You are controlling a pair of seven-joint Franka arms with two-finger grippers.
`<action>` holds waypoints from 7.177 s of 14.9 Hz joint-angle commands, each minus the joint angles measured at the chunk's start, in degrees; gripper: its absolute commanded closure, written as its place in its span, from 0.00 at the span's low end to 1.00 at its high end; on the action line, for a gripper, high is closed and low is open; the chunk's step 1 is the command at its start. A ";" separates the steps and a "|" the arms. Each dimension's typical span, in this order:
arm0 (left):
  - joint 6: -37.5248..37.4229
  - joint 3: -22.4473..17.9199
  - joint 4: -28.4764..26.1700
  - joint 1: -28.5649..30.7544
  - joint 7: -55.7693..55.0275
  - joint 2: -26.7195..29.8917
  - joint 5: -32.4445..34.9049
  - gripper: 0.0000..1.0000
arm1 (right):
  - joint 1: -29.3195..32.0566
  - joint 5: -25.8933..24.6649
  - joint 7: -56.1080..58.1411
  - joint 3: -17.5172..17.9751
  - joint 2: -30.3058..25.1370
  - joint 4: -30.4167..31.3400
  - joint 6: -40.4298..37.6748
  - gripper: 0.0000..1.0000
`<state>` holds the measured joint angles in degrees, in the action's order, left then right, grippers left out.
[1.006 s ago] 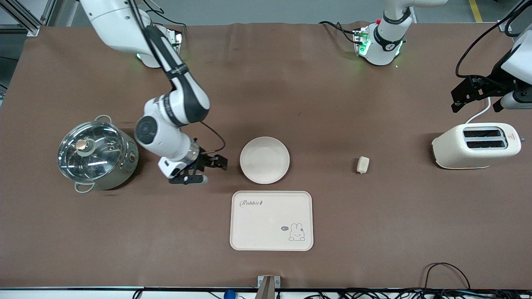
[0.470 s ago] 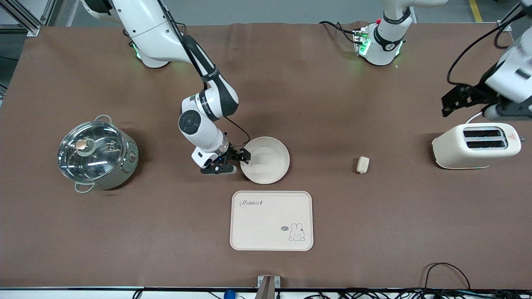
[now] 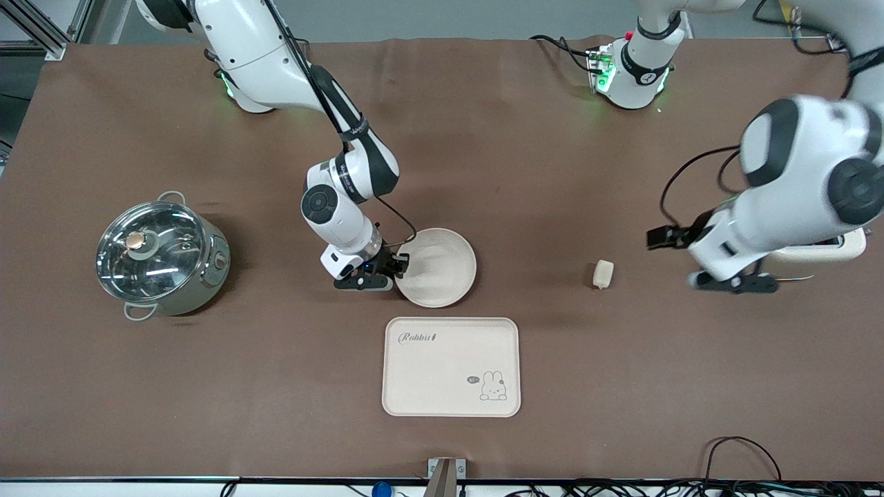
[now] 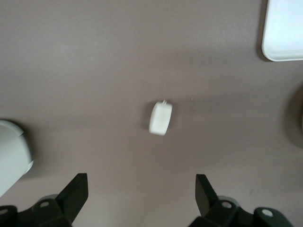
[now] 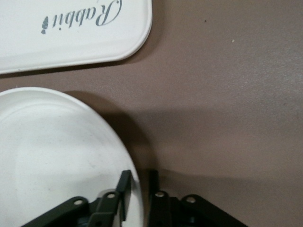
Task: Place bun in plate and plate on tray
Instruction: 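Grip the plate rim with the right gripper while the left gripper reaches the bun, then close the left gripper on the small white bun, then carry the bun over the plate and lower it with the left gripper, then release the bun and raise the left gripper while the right gripper lifts the plate, then lower the plate onto the Rabbit tray and open the right gripper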
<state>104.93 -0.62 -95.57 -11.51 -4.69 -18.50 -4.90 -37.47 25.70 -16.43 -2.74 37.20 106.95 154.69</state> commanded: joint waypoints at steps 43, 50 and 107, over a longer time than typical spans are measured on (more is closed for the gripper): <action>15.66 5.80 3.98 -13.53 -30.45 -16.11 -4.66 0.94 | -7.26 5.32 -6.42 -0.51 5.95 -9.04 0.96 1.00; 23.22 5.81 4.69 -18.29 -36.53 -19.90 -9.43 0.00 | -7.18 5.32 -6.51 -0.51 5.86 -8.95 0.96 1.00; -13.08 9.32 11.90 10.89 -3.66 16.31 6.04 0.00 | 10.23 1.63 3.95 0.54 26.97 -55.10 -16.61 0.00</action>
<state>92.47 8.30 -84.76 -0.59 -8.82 -2.28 0.21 -28.03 27.50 -12.56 -3.25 66.12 51.48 138.69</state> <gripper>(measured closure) 0.000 0.515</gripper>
